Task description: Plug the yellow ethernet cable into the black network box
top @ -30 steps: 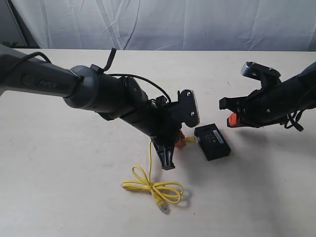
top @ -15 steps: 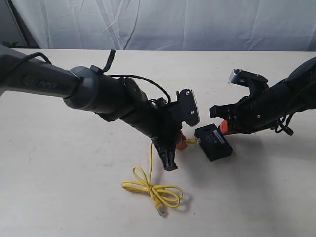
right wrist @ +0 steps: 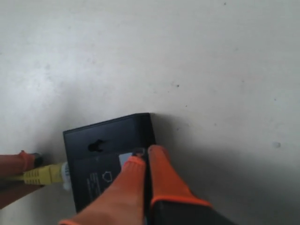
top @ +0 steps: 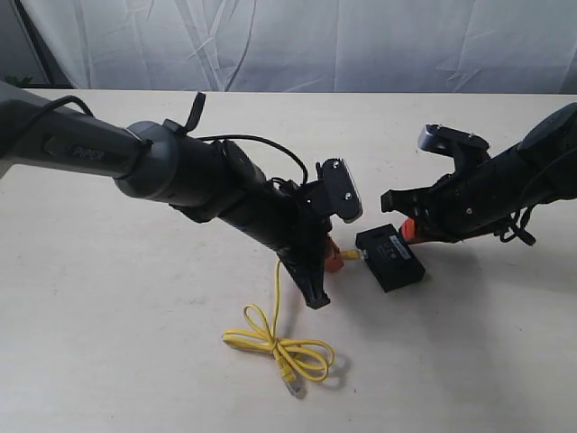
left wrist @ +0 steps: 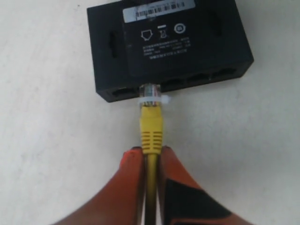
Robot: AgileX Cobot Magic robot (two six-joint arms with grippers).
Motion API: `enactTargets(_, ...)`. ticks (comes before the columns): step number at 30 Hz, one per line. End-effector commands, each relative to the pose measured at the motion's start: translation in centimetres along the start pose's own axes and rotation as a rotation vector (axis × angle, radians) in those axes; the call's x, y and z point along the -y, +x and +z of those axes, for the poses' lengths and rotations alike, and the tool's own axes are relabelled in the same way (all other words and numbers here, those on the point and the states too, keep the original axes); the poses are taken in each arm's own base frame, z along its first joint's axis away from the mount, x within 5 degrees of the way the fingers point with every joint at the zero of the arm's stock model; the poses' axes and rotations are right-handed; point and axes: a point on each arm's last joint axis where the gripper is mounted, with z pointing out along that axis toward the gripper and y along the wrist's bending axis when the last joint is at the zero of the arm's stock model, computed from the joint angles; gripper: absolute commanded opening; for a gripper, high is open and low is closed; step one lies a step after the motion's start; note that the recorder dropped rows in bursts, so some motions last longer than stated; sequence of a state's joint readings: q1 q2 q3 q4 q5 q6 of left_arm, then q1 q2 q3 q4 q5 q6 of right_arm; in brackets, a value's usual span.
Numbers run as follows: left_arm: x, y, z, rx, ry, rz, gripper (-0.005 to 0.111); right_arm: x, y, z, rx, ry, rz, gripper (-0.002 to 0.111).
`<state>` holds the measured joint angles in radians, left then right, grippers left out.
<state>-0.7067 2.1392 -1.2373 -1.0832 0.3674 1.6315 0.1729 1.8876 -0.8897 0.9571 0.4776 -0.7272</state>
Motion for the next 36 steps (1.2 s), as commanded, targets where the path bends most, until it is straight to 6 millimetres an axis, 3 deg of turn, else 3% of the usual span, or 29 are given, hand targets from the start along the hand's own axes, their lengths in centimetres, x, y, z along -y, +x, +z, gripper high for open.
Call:
enactTargets(1,0.7,0.7,1.3,-0.023,0.031,-0.038,0.0,0.2,-0.2,-1.1,0.019,-0.005,0.031,0.0)
enactTargets(7,0.6,0.6,1.2,-0.021,0.03,-0.038,0.0,1.2,-0.5,-2.1,0.044,0.019,0.027,0.0)
enactTargets(20,0.5,0.7,1.2,-0.022,0.018,-0.04,0.0,1.6,0.8,-0.3,-0.095,-0.021,0.071,0.0)
enactTargets(36,0.5,0.7,1.3,-0.025,0.013,-0.033,0.0,1.3,1.3,-0.1,-0.141,-0.065,0.091,0.0)
